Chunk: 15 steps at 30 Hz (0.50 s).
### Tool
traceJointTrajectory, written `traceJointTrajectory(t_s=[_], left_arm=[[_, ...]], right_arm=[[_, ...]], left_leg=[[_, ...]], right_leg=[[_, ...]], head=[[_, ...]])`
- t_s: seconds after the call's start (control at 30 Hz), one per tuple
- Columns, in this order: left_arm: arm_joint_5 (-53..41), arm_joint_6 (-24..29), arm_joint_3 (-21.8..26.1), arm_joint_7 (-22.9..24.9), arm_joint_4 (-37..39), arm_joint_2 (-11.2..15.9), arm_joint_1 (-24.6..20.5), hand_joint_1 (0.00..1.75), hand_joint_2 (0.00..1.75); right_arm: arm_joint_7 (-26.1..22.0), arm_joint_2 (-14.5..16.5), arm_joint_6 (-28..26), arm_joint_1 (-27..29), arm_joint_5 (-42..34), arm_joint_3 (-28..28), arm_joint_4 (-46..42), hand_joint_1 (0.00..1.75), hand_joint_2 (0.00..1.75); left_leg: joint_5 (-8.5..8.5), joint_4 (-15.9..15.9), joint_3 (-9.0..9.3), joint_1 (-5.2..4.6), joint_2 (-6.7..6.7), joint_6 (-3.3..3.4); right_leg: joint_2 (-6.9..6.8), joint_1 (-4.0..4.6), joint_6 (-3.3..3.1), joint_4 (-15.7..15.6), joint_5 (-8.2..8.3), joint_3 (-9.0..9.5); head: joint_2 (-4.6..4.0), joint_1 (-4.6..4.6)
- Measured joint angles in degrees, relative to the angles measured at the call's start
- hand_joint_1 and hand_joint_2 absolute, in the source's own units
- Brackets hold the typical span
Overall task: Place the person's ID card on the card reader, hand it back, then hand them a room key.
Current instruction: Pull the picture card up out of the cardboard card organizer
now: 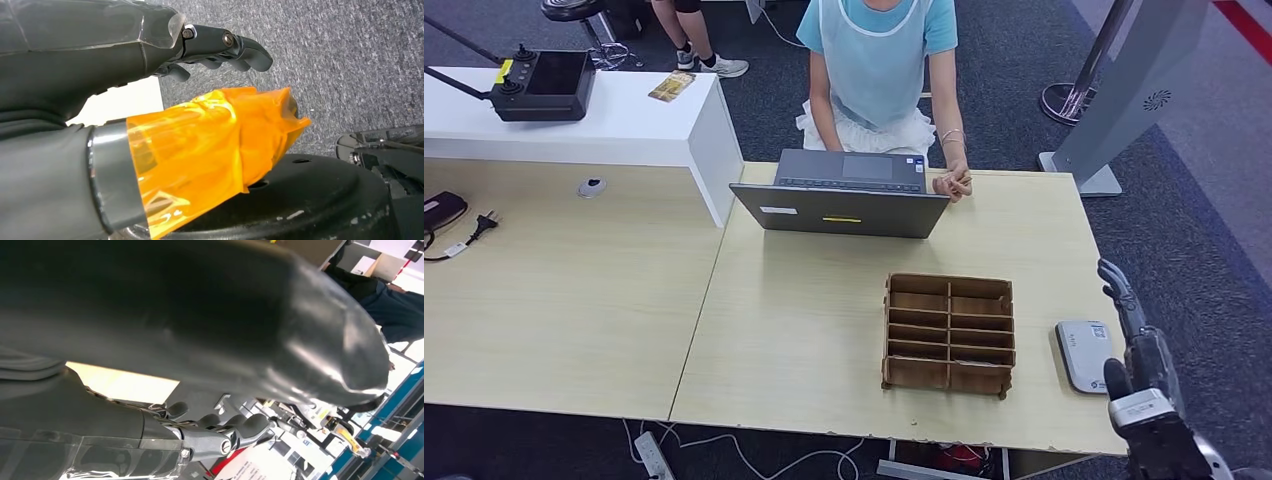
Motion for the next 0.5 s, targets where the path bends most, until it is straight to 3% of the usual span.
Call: traceJointTrajectory(t_s=[0.1, 0.23, 0.5], left_arm=[[0.14, 0.07, 0.27, -0.02, 0.00, -0.08, -0.01, 0.00, 0.00], [0.41, 0.26, 0.54, -0.04, 0.00, -0.26, -0.01, 0.00, 0.00], [0.58, 0.49, 1.18, -0.05, 0.00, -0.47, -0.03, 0.00, 0.00]], right_arm=[[0.31, 0.50, -0.70, 1.05, -0.56, 1.17, -0.17, 0.00, 0.00], [0.57, 1.23, -1.28, 2.09, -1.77, 2.30, -0.17, 0.00, 1.75], [1.92, 1.88, -3.42, 4.17, 0.12, 3.43, -0.21, 0.00, 1.75]], left_leg=[[0.00, 0.00, 0.00, 0.00, 0.00, 0.00], [0.00, 0.00, 0.00, 0.00, 0.00, 0.00], [0.00, 0.00, 0.01, 0.00, 0.01, 0.00]], right_leg=[[0.00, 0.00, 0.00, 0.00, 0.00, 0.00], [0.00, 0.00, 0.00, 0.00, 0.00, 0.00], [0.01, 0.00, 0.00, 0.00, 0.00, 0.00]], head=[[0.00, -0.01], [0.00, 0.00], [0.00, 0.00]])
